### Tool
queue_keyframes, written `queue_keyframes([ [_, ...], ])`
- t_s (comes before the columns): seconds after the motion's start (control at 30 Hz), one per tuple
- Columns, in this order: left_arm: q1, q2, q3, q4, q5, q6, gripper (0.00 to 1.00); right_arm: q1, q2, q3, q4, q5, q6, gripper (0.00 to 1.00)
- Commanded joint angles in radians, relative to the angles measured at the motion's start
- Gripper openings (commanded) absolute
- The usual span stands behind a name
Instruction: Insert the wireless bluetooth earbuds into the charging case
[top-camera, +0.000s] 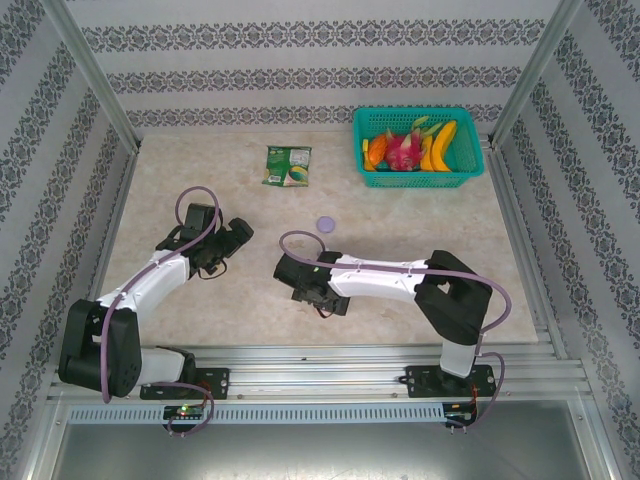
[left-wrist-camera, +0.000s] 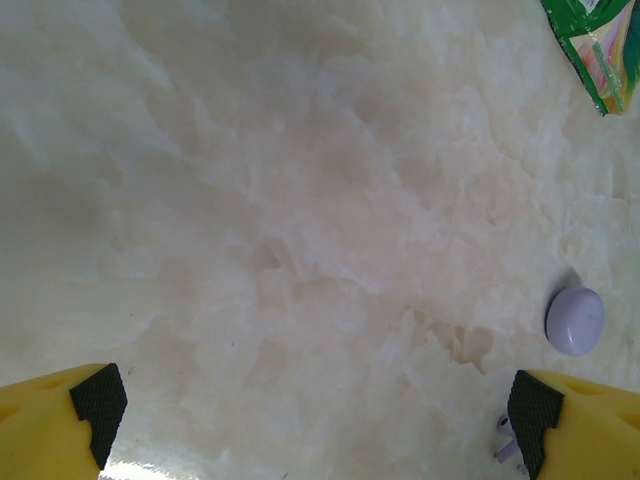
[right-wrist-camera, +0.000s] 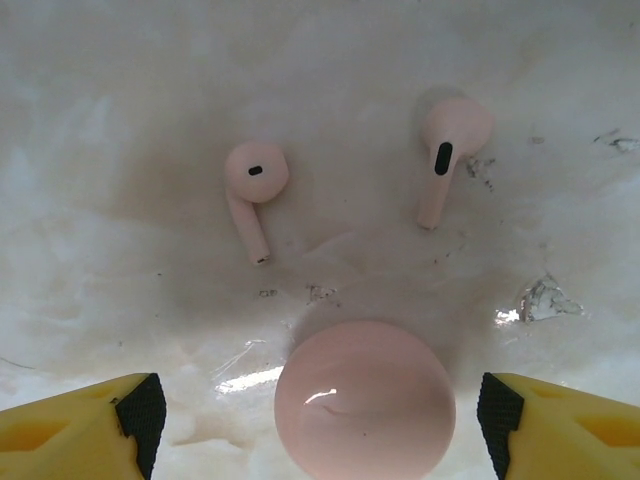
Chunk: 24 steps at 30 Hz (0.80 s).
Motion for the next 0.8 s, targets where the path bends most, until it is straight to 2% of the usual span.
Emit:
queue_keyframes([
  [0.0, -0.012, 0.007, 0.021, 0.026, 0.008, -0.003, 1.00, 0.014, 0.019, 0.017, -0.030, -0.011, 0.028, 0.83],
  [0.77, -0.018, 0.005, 0.017, 0.031, 0.010, -0.011, 1.00, 0.014, 0.048, -0.059, 0.022, -0.019, 0.058, 0.77],
])
